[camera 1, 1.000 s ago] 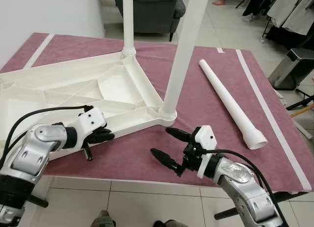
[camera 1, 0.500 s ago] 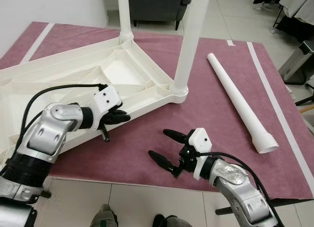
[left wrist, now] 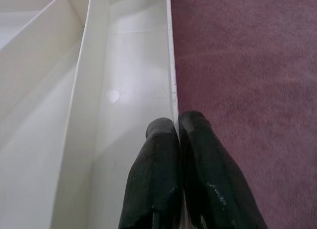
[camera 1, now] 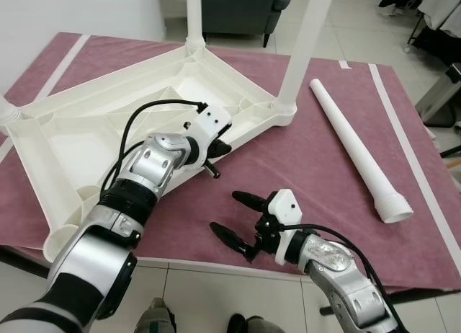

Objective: Building children table

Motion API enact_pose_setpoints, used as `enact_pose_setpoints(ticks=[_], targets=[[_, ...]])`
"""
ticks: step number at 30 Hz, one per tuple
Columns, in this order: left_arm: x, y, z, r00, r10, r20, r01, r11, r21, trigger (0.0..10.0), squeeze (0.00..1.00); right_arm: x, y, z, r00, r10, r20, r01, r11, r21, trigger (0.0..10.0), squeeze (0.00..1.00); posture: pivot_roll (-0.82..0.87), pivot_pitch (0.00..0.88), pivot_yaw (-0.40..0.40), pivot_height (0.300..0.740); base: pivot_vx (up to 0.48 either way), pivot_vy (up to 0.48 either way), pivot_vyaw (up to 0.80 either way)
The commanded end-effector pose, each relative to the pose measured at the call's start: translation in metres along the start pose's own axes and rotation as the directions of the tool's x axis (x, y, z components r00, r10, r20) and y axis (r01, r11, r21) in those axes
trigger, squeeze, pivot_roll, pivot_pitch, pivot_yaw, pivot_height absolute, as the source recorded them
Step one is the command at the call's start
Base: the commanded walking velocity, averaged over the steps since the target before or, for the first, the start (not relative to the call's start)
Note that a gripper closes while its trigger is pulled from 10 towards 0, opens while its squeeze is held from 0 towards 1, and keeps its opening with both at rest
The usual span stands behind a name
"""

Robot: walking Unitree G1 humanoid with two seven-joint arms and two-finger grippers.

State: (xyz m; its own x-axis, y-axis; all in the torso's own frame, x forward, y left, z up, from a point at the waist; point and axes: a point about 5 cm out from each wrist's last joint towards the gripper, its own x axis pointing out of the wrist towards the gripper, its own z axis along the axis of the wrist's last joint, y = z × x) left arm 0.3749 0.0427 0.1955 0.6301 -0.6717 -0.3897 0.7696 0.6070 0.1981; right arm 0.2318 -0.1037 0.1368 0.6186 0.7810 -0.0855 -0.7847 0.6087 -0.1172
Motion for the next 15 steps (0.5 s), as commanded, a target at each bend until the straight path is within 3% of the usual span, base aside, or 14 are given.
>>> enact_pose_setpoints(ticks=[1,4,5,6,8,9,15], targets=[[0.002,0.01,0.024,0.983,0.165,0.075,-0.167,0.986,0.017,0.0,0.0,0.001,0.0,-0.002,1.0,-0.006,-0.012,0.005,1.0,-0.007,10.0,0.0,0.13,0.15,0.017,0.74,0.0,0.0,0.0],[0.005,0.011,0.029,0.978,0.193,0.076,-0.194,0.981,0.014,0.0,0.0,0.002,0.0,-0.002,1.0,-0.007,-0.01,0.007,1.0,-0.007,10.0,0.0,0.13,0.151,0.018,0.74,0.0,0.0,0.0],[0.007,0.01,0.032,0.977,0.2,0.077,-0.203,0.979,0.033,6.2,0.0,0.002,0.0,-0.001,1.0,-0.01,-0.01,0.01,1.0,-0.007,10.0,0.0,0.12,0.154,0.023,0.74,0.0,0.0,0.0],[0.008,0.008,0.03,0.978,0.201,0.064,-0.207,0.972,0.108,10.0,0.0,0.001,0.0,-0.002,1.0,-0.016,-0.011,0.016,1.0,-0.008,10.0,0.0,0.12,0.156,0.023,0.74,0.0,0.0,0.0],[0.008,0.008,0.03,0.978,0.201,0.064,-0.207,0.972,0.108,10.0,0.0,0.001,0.0,-0.002,1.0,-0.016,-0.011,0.016,1.0,-0.008,10.0,0.0,0.12,0.156,0.023,0.74,0.0,0.0,0.0],[0.009,0.005,0.024,0.981,0.182,0.061,-0.19,0.969,0.161,10.0,1.0,0.0,0.0,-0.002,1.0,-0.023,-0.013,0.023,1.0,-0.006,10.0,0.0,0.12,0.16,0.022,0.74,0.0,0.0,0.0],[0.009,0.001,0.015,0.987,0.142,0.069,-0.154,0.963,0.221,10.0,1.0,-0.002,0.0,-0.003,0.999,-0.029,-0.014,0.029,1.0,-0.004,10.0,0.0,0.13,0.166,0.012,0.74,0.0,0.0,0.0]])
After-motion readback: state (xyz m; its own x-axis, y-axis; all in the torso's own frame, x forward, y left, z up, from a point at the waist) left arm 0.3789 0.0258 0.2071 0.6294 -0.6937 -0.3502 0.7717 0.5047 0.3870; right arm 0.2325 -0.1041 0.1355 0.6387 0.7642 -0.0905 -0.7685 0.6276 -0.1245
